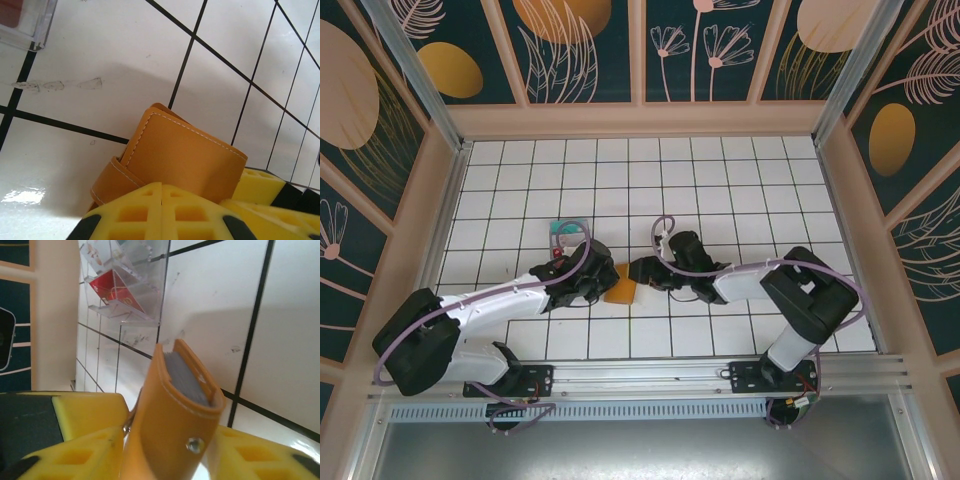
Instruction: Take the credit cards out of the card holder
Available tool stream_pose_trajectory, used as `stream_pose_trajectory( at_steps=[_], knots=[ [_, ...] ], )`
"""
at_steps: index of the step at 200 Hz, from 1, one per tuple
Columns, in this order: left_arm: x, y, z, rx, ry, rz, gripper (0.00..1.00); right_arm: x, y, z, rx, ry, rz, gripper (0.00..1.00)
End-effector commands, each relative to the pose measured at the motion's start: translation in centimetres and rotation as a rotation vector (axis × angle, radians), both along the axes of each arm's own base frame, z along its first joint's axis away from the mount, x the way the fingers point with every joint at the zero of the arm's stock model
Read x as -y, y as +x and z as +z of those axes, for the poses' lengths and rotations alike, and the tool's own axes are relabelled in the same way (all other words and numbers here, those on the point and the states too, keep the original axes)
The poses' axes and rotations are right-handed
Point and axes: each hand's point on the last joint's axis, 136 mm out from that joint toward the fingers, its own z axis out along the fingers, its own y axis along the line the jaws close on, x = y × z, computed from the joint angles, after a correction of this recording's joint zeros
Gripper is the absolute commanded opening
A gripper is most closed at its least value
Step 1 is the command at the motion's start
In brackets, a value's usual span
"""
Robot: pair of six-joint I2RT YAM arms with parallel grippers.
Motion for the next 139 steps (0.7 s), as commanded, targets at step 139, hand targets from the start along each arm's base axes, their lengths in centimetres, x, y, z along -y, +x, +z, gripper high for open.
stream_pose_trajectory(
  at_steps=[139],
  knots=[
    [-2.5,-2.5,2.3,0.093,-0.066,-0.025,0.0,3.0,0.5,-2.0,-0.003,-0.116,-0.01,0.28]
  ],
)
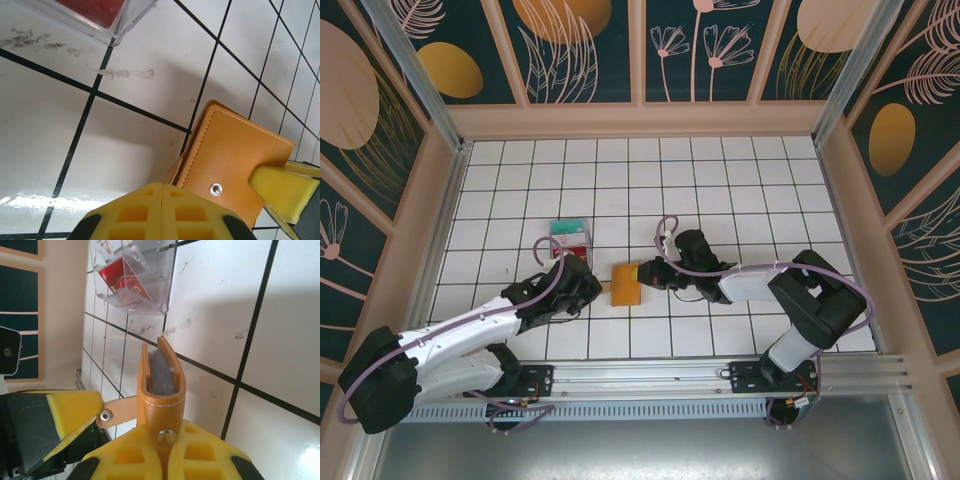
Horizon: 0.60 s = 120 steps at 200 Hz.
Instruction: Take the credit cards out of the card holder
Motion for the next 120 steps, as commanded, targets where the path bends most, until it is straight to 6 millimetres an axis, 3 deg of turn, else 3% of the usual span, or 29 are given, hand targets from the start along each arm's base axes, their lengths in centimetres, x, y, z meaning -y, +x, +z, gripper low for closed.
stream_pose_trajectory(
  at_steps=[1,10,28,95,120],
  knots=[
    [1.4,0.4,1.5,0.054,-0.052,-0.054,0.0,1.8,1.0,-2.4,-0.002,-0.117,-0.048,0.3],
    [1.9,0.7,2.0,0.067,-0.058,-0.069,0.0,1.8,1.3,-2.5,0.001,-0.138,-0.049,0.43],
    [2.7,1.0,2.8,0.083,-0.069,-0.095,0.0,1.5,1.6,-2.1,0.027,-0.196,-0.042,0.52],
    [4.6,1.7,5.8,0.16,-0.147,-0.153,0.0,-1.4,0.8,0.5,0.113,-0.218,0.046,0.63],
    [4.6,2.0,6.2,0.171,-0.136,-0.15,0.0,-2.0,0.5,0.5,0.134,-0.243,0.066,0.66]
  ],
)
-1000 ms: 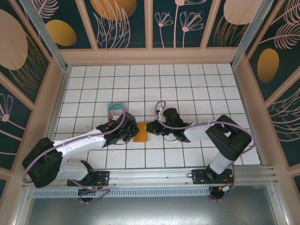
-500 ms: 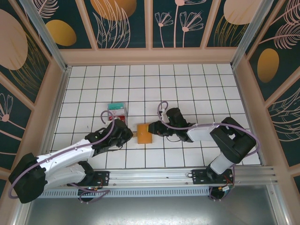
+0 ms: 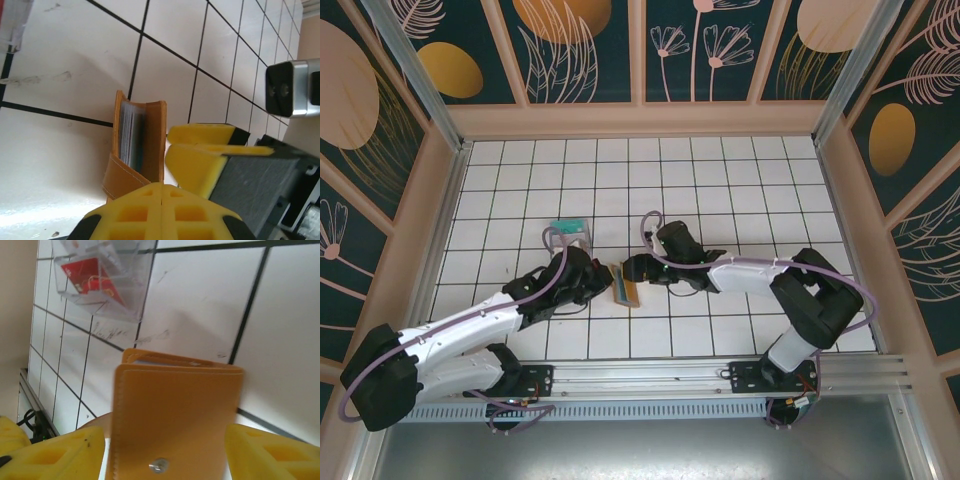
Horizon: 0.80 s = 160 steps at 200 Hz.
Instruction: Take the credit cards out of the card holder
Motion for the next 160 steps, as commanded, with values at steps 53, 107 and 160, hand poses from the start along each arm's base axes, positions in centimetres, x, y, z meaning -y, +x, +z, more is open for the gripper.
stream_pose_trajectory(
  at_steps=[53,107,160],
  knots=[
    [0.2,0.4,0.8,0.026,0.018,-0.003,0.0,1.3,0.4,-1.2,0.051,-0.145,-0.023,0.45],
    [-3.8,-0.9,-3.0,-0.025,0.178,0.055,0.0,4.9,0.6,-2.7,0.047,-0.229,-0.083,0.22],
    [-4.9,-1.2,-6.0,-0.045,0.277,0.017,0.0,6.5,-0.9,-4.2,-0.008,-0.219,-0.106,0.13]
  ],
)
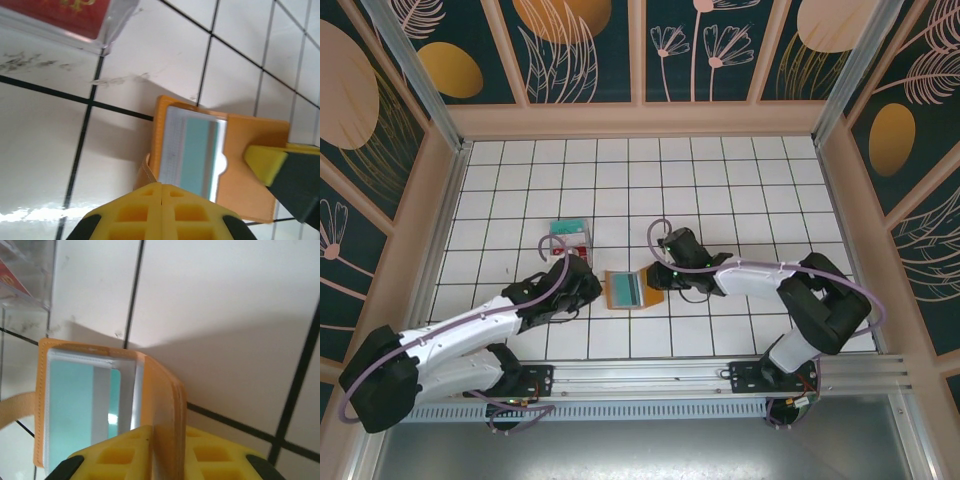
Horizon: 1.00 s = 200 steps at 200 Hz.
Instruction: Take the credit cards out of the card holder
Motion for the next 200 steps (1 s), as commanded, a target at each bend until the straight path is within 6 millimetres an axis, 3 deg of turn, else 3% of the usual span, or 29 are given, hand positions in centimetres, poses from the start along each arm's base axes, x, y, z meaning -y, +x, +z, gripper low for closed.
stream_pose_trajectory(
  at_steps=[1,11,31,41,52,65,71,128,152,177,200],
  knots=[
    [-1.2,-0.1,-1.8,-0.007,0.083,-0.012,0.0,1.2,-0.9,-0.5,-0.024,-0.003,-0.022,0.11],
    [-1.1,0.0,-2.0,-0.005,0.082,-0.017,0.0,1.4,-1.1,-0.6,-0.032,0.0,-0.027,0.03],
    [-0.8,0.3,-2.3,-0.016,0.094,-0.029,0.0,1.5,-1.3,-0.4,-0.035,0.027,-0.038,0.0],
    [-0.4,0.3,-2.1,-0.023,0.096,-0.045,0.18,1.4,-1.4,-0.2,-0.038,0.043,-0.046,0.0],
    [0.1,0.5,-1.4,-0.027,0.091,-0.061,0.26,1.3,-1.4,0.0,-0.04,0.059,-0.057,0.0],
    [0.5,0.6,-0.7,-0.03,0.091,-0.076,0.44,1.1,-1.5,0.3,-0.041,0.08,-0.061,0.0],
    [0.5,0.7,-0.3,-0.032,0.095,-0.074,0.46,1.1,-1.4,0.4,-0.042,0.086,-0.064,0.0],
    [1.0,1.8,4.4,0.037,0.073,-0.061,0.47,1.4,-1.4,0.4,-0.035,0.086,-0.077,0.0],
    [3.0,2.5,6.2,0.083,0.008,-0.12,0.4,1.4,-1.4,0.4,-0.031,0.087,-0.08,0.0],
    [6.8,2.3,6.2,0.069,-0.122,-0.223,0.33,1.4,-1.3,0.4,-0.028,0.086,-0.076,0.0],
    [8.0,1.9,3.7,0.018,-0.096,-0.244,0.25,1.4,-1.3,0.2,-0.031,0.079,-0.076,0.0]
  ],
)
